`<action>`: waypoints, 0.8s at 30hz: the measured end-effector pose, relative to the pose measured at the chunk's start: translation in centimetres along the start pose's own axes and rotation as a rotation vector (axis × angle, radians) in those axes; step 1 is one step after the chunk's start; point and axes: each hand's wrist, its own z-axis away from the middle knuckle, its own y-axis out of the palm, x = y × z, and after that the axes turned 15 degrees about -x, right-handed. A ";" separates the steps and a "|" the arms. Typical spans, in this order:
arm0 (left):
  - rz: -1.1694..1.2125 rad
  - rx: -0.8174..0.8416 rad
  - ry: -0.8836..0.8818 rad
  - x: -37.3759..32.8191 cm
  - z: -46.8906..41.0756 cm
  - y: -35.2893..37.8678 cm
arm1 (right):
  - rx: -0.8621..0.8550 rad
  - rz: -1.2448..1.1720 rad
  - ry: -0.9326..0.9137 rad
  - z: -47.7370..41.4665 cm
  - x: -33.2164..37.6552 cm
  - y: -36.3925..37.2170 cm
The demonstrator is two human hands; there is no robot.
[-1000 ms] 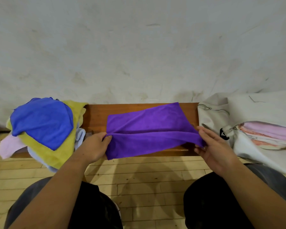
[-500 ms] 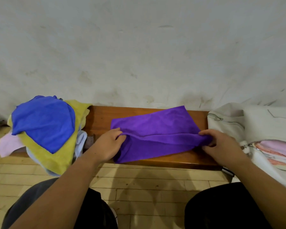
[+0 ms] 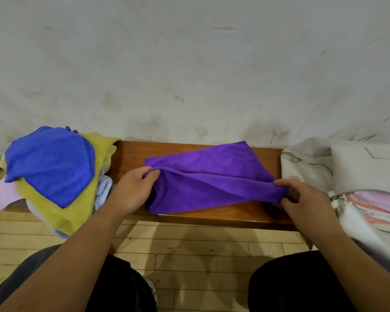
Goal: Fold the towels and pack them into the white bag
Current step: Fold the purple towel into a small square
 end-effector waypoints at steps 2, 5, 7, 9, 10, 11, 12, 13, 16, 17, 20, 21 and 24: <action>0.095 -0.036 -0.072 -0.4 0.2 -0.3 | -0.047 -0.058 -0.007 0.2 0.0 -0.2; 0.184 -0.078 -0.175 -0.3 0.3 -0.4 | -0.077 -0.119 -0.015 0.3 0.0 -0.3; 0.215 -0.091 -0.213 -0.1 0.2 -0.6 | -0.117 -0.115 -0.057 0.3 0.0 -0.2; 0.200 -0.078 -0.230 0.2 0.1 -0.6 | -0.175 -0.109 -0.132 0.4 0.1 0.0; 0.180 -0.068 -0.240 0.3 0.1 -0.6 | -0.175 -0.121 -0.180 0.5 0.2 0.1; 0.158 -0.049 -0.252 0.4 0.2 -0.5 | -0.145 -0.143 -0.211 0.6 0.4 0.1; 0.130 -0.026 -0.260 0.2 0.3 -0.4 | -0.101 -0.167 -0.210 0.8 0.6 0.1; 0.105 0.008 -0.266 0.0 0.5 -0.3 | -0.048 -0.178 -0.195 1.1 0.8 0.2; -0.047 0.051 -0.203 0.0 0.7 0.2 | -0.036 -0.059 -0.256 1.4 0.7 0.9; -0.095 0.052 -0.186 0.0 0.9 0.2 | -0.055 -0.015 -0.281 1.4 0.7 1.1; -0.133 0.061 -0.160 0.2 0.7 0.3 | -0.073 -0.001 -0.279 1.3 0.6 1.3; -0.141 0.066 -0.154 0.4 0.6 0.2 | -0.086 0.002 -0.273 1.3 0.7 1.2; -0.164 0.084 -0.163 0.8 0.2 0.0 | -0.146 0.013 -0.240 1.2 0.8 0.9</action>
